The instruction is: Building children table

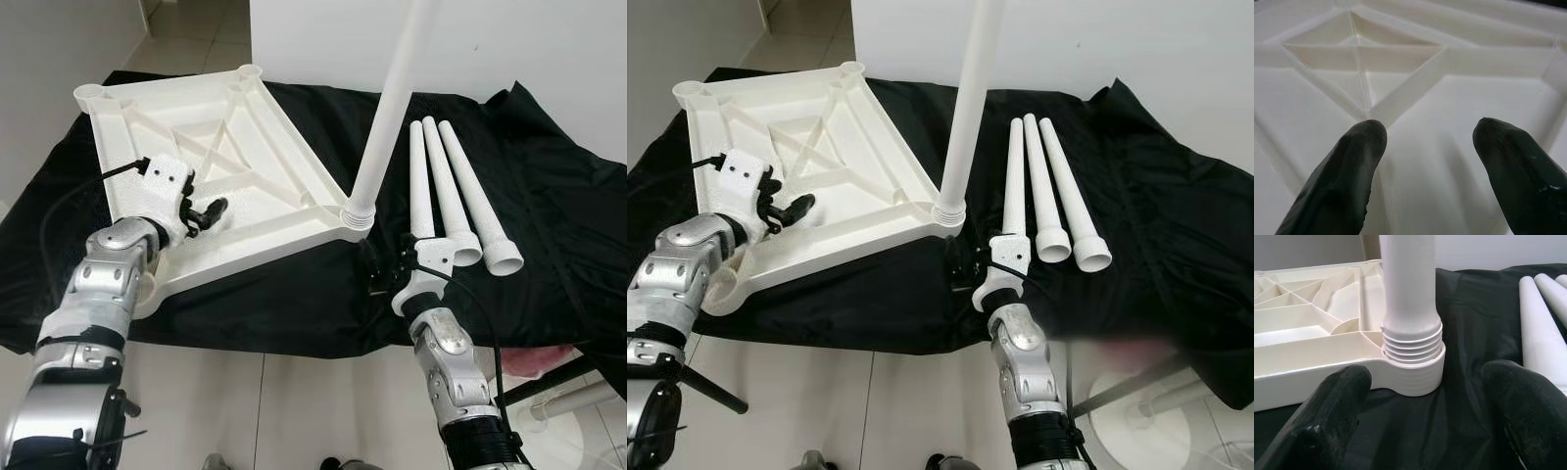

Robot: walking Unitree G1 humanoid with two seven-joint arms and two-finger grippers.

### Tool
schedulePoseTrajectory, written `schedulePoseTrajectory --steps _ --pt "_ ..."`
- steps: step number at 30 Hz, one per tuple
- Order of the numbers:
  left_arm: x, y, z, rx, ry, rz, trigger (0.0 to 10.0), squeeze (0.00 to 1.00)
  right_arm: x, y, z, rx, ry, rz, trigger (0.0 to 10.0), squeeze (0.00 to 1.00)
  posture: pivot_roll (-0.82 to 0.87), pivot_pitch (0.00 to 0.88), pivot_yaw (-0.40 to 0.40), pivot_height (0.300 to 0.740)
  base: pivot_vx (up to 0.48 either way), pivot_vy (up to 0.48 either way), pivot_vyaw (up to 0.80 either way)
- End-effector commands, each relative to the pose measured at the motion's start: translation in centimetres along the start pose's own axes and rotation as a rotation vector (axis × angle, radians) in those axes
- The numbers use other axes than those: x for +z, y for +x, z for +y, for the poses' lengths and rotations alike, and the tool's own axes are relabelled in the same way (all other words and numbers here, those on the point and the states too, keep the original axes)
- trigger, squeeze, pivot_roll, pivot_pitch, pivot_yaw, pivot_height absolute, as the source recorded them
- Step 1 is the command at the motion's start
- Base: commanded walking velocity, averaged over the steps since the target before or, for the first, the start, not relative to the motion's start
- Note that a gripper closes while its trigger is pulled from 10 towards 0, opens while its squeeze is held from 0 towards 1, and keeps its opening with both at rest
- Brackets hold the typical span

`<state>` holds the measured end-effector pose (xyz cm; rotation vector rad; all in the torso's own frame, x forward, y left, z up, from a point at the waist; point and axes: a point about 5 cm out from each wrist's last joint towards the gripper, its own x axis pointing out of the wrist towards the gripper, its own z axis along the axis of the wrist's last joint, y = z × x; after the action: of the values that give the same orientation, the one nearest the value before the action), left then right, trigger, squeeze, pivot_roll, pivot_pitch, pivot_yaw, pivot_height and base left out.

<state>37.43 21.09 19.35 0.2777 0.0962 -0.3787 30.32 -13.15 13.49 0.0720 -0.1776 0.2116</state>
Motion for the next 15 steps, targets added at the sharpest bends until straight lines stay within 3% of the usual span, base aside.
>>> schedulePoseTrajectory --steps 1,6,11,15 --pt "-0.8 -0.4 1.5 0.139 0.101 0.072 10.0 0.00 -0.6 -0.2 0.0 0.000 -0.002 0.025 10.0 0.00 0.02 0.096 -0.034 0.740 0.000 0.000 0.00" --pt "-1.3 -0.8 2.0 0.137 0.200 0.105 10.0 0.00 -0.6 -0.2 0.0 0.001 -0.001 0.027 10.0 0.00 0.02 0.098 -0.032 0.740 0.000 0.000 0.00" --pt "-1.5 -1.1 2.0 0.101 0.227 0.111 10.0 0.00 -0.7 -0.3 0.0 0.001 -0.002 0.029 10.0 0.00 0.02 0.102 -0.034 0.740 0.000 0.000 0.00" --pt "-2.4 -1.1 0.2 -0.032 0.307 0.135 10.0 0.00 -0.8 -0.3 0.1 0.006 -0.003 0.035 10.0 0.00 0.03 0.104 -0.036 0.740 0.000 0.000 0.00"
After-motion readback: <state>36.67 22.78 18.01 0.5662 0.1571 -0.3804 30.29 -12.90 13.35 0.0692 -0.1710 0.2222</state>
